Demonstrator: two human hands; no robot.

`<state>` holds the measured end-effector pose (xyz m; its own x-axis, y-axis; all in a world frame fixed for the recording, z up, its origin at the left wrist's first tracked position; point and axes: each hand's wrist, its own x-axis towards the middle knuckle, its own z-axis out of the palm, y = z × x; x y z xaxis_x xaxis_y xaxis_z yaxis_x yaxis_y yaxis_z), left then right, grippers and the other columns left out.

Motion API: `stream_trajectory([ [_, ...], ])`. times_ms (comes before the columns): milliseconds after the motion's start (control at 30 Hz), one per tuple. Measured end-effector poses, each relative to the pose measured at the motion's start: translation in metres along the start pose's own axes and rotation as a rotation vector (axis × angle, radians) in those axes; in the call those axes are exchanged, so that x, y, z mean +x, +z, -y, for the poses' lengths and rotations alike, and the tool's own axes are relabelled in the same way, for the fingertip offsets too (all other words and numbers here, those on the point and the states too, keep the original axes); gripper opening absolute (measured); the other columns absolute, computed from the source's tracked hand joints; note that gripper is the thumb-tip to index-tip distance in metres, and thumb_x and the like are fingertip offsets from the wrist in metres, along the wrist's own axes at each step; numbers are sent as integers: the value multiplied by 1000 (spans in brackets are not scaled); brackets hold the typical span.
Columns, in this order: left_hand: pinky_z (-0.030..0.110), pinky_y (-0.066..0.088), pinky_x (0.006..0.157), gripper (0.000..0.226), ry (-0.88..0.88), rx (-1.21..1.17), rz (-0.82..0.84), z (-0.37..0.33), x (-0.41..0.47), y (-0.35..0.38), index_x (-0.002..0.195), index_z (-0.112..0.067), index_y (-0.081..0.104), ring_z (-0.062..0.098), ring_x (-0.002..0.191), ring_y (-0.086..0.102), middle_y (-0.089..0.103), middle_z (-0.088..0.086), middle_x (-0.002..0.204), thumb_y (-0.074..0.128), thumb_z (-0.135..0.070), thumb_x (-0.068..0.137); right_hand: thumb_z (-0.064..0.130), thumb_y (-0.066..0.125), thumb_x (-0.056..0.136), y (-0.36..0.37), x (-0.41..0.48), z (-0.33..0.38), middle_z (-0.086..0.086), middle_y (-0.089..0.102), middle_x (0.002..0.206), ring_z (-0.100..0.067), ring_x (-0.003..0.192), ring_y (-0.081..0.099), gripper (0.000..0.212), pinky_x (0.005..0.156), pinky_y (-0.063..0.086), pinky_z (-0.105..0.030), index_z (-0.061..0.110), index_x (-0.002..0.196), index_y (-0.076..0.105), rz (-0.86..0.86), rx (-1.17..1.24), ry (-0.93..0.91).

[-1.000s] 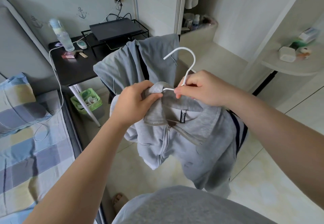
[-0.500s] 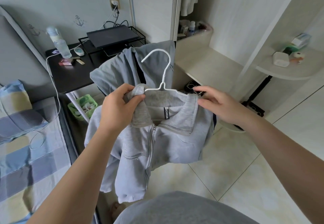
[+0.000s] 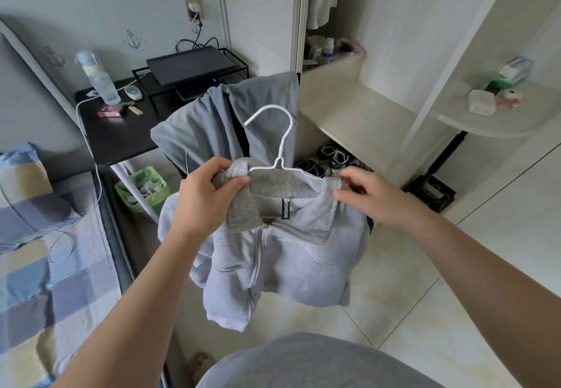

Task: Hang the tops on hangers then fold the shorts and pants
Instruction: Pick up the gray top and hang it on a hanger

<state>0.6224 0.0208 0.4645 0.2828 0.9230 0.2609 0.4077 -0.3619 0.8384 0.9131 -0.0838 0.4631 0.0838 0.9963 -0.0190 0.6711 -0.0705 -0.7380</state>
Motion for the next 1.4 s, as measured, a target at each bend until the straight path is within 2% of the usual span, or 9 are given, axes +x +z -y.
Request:
stream_trajectory([
  [133,54,51,87,9,8,27,69,-3,10,17,91,-24,70,16,83,66,70,-8,80,76,-30,87,18,68,91,-7,-24,-10,2,66,89,-23,85,62,18,81,49,-37,31,103,65,84,-40,27],
  [267,40,50,85,15,45,88,130,-15,25,44,93,-26,70,7,85,63,70,-11,82,76,-38,85,20,62,91,-13,-53,-16,-9,65,87,-33,83,61,5,82,49,-53,17,93,66,68,30,83],
  [400,49,45,100,26,12,132,233,-29,38,80,106,-24,70,23,108,61,70,-8,100,73,-42,87,12,65,86,-20,-80,-12,-15,72,91,-39,88,67,13,80,53,-49,13,95,74,-61,360,121],
  [500,46,41,106,36,9,134,287,-37,38,104,122,-26,65,19,123,52,64,-6,124,69,-43,90,11,62,79,-27,-97,-14,-8,77,93,-26,85,74,27,68,58,-28,22,97,78,-152,579,200],
  [733,2,36,83,31,10,-8,457,-43,18,141,122,-33,62,-8,109,52,60,-27,115,66,-42,93,17,65,71,-30,-97,-21,-11,75,91,-25,82,73,22,67,57,-29,15,91,75,-409,833,312],
  [933,11,46,77,13,-6,-164,636,-57,28,152,103,-42,62,-4,96,63,67,-24,104,67,-39,92,13,62,88,-38,-53,-11,-15,74,104,-30,95,71,18,84,56,-41,12,101,74,-582,935,342],
  [1200,33,54,88,28,47,-244,833,-79,97,163,112,-33,63,7,99,65,69,-13,106,70,-46,88,25,65,79,-94,58,-4,-22,63,90,-29,83,62,28,80,53,-49,5,99,67,-800,814,310],
  [1300,34,50,96,54,154,-221,874,-92,138,166,120,-35,58,3,108,61,66,-18,114,61,-66,75,29,63,75,-116,110,7,-14,57,86,-29,79,56,45,73,47,-46,-5,104,59,-844,739,227],
  [1400,30,50,94,47,216,-220,872,-101,189,164,116,-45,53,-7,104,60,65,-25,111,65,-66,75,33,61,76,-140,164,19,-9,55,78,-24,73,54,40,69,46,-42,-1,97,57,-899,657,170],
])
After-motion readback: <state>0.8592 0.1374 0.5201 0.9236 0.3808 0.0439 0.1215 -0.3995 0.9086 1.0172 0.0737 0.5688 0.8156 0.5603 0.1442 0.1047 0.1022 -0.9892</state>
